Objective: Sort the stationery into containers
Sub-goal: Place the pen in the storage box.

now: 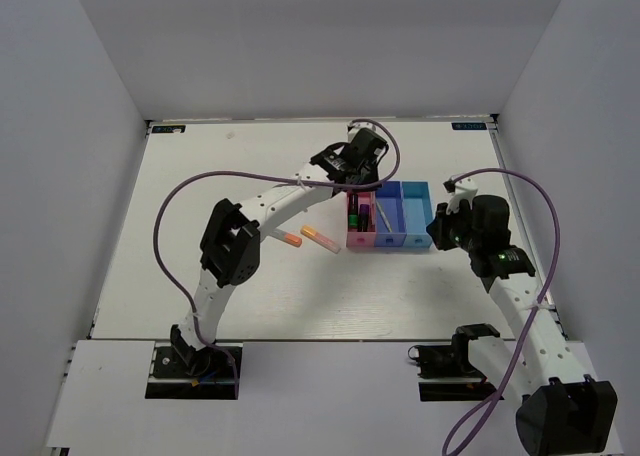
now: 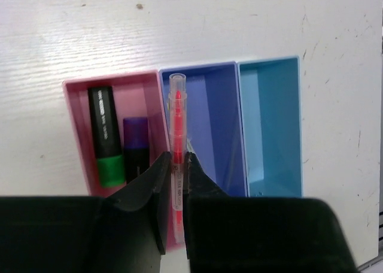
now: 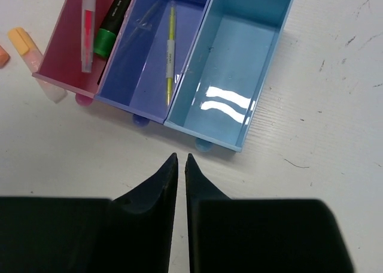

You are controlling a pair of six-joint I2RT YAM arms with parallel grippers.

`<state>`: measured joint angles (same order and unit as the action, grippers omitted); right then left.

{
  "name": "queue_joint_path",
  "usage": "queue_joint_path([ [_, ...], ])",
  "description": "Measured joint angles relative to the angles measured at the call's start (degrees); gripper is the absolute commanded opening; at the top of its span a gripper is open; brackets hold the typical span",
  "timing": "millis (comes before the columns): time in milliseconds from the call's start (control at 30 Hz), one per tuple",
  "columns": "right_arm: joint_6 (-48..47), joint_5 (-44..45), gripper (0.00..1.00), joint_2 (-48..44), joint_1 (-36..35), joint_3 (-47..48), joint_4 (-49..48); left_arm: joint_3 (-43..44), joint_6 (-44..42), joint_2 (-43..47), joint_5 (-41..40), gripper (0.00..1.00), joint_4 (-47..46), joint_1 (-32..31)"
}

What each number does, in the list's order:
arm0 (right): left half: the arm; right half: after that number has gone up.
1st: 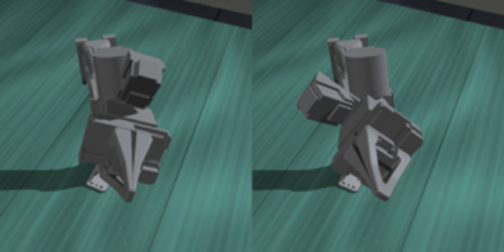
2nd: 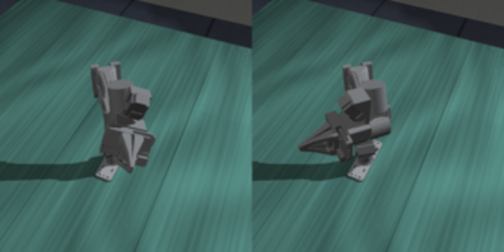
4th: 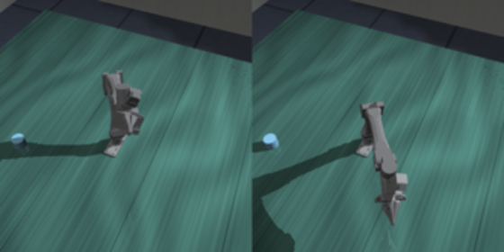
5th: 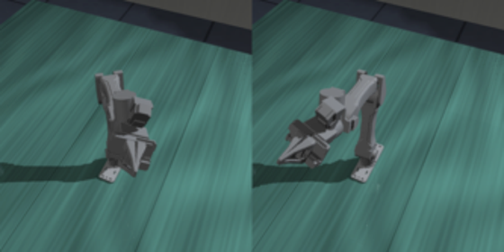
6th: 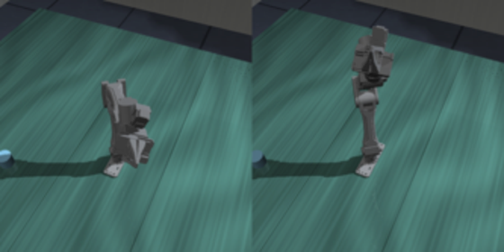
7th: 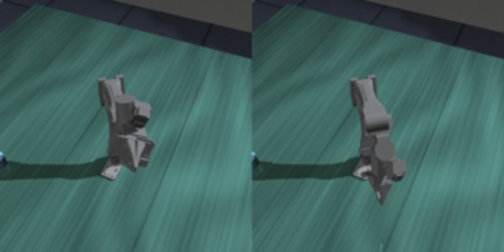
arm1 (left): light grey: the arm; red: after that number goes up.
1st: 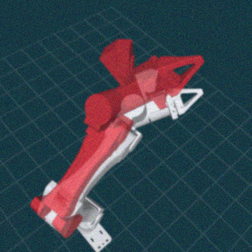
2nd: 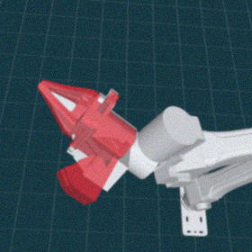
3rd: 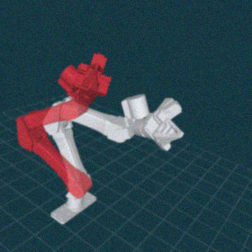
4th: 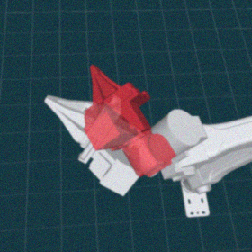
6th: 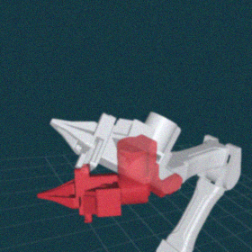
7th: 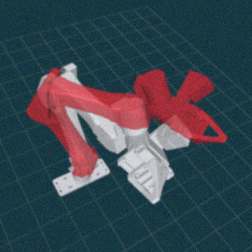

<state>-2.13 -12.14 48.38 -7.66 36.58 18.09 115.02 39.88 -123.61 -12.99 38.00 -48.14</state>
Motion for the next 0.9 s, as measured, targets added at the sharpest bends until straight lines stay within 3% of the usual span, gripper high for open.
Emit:
queue_joint_path([
  [333,0.2,-0.4,0.14,0.0,1.8,0.0,0.0,0.0,2.7,-4.0,6.2,0.03,-9.0,0.9],
  [433,0.3,-0.6,0.22,0.0,2.3,0.0,0.0,0.0,3.7,-4.5,7.3,0.11,-10.6,0.9],
  [500,0.5,-0.8,0.29,0.0,2.6,0.0,0.0,-0.1,4.2,-4.8,7.8,0.25,-11.0,0.9],
  [567,0.6,-1.2,0.40,0.0,2.9,0.0,0.0,-0.2,4.7,-5.3,8.1,0.31,-11.4,0.9],
  [700,0.7,-2.0,0.46,0.0,3.7,0.0,0.0,-1.8,5.6,-5.7,9.0,0.46,-11.7,0.9],
  [833,0.7,-2.9,0.46,0.0,4.3,0.0,0.0,-2.0,6.1,-6.3,9.3,0.49,-11.4,0.9],
  [867,0.7,-3.1,0.46,0.0,4.5,-0.1,0.0,-1.9,6.1,-6.4,9.4,0.47,-11.1,0.9],
  [900,0.7,-3.3,0.46,0.0,4.6,-0.1,0.0,-1.9,6.1,-6.4,9.4,0.35,-11.0,0.9],
])
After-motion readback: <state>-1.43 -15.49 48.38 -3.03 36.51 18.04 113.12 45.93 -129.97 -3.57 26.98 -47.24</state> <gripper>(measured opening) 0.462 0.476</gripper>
